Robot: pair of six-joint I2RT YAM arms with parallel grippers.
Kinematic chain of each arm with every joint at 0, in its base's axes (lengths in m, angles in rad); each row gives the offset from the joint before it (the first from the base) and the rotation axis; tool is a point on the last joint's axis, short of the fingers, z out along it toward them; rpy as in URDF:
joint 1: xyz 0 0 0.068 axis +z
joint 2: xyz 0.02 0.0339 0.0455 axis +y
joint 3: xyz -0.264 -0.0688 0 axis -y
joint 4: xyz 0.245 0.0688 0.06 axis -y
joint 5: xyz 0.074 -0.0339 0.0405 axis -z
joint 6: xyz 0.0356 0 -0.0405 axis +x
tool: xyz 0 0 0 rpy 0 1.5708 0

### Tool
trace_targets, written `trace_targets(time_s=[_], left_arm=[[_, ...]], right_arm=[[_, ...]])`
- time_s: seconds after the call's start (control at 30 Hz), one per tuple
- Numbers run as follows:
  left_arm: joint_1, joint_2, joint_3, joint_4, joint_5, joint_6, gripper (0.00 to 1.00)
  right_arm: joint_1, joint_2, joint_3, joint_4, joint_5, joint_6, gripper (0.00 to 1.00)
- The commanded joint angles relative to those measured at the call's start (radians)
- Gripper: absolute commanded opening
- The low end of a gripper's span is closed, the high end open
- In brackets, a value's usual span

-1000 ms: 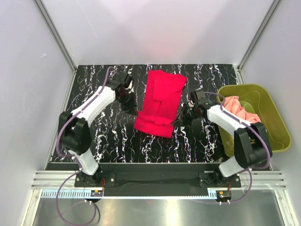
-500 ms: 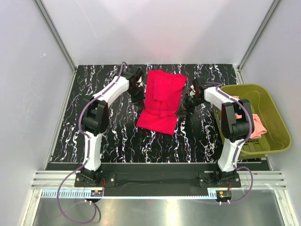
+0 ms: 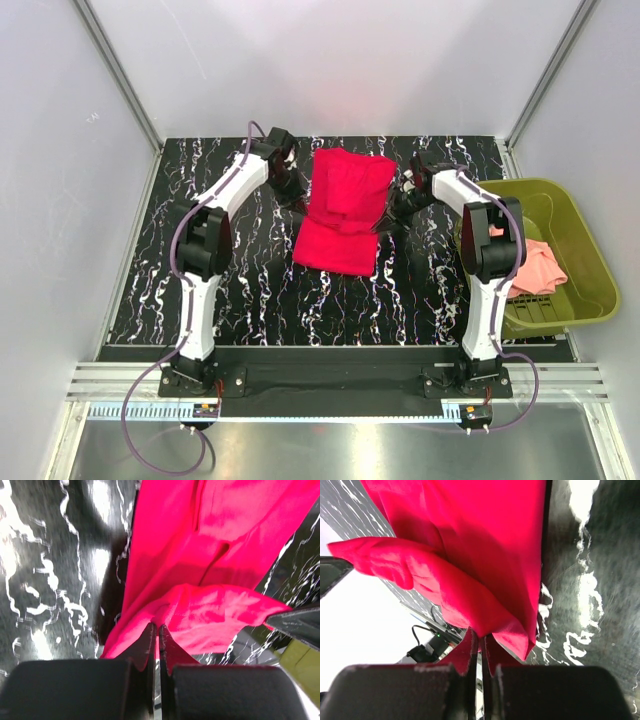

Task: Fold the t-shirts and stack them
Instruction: Fold the tshirt

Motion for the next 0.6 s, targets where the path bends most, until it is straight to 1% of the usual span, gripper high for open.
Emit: trace_targets(time_s=[0.0,0.13,0.23,0.33,0.37,0.4,0.43,0.47,0.5,0.57], left_arm=[[0.006,0.038,0.063,0.042,0.054,-0.024,0.01],[0.006,0.091,0.112,0.042,0.092,-0.029,0.02],[0.006,0.108,0.137,0.051,0.103,-0.028,0.03],[0.009,0.133,0.166,0.059,0.104,-0.026,0.11],[0.012,0.144,0.175,0.059,0.103,-0.025,0.16],[0.015,0.147,0.192,0.058,0.089,-0.025,0.23],[0.018,0.15,0.201,0.059,0.085,-0.023,0.28],[0.028,0.151,0.212,0.058,0.08,-0.012,0.31],[0.033,0.148,0.239,0.042,0.071,-0.006,0.38],[0.047,0.138,0.256,0.021,0.031,0.018,0.46]], right_arm=[[-0.02,0.036,0.093,-0.041,-0.031,-0.021,0.04],[-0.029,0.068,0.14,-0.08,-0.025,-0.025,0.04],[-0.04,0.076,0.143,-0.079,-0.023,-0.025,0.05],[-0.055,0.099,0.154,-0.071,-0.037,-0.016,0.1],[-0.059,0.112,0.16,-0.065,-0.039,-0.011,0.13],[-0.063,0.122,0.183,-0.065,-0.037,-0.007,0.22],[-0.064,0.132,0.203,-0.071,-0.039,-0.005,0.25],[-0.066,0.16,0.229,-0.079,-0.037,-0.008,0.29],[-0.069,0.175,0.289,-0.112,-0.031,-0.011,0.38],[-0.072,0.215,0.358,-0.154,-0.006,-0.031,0.5]])
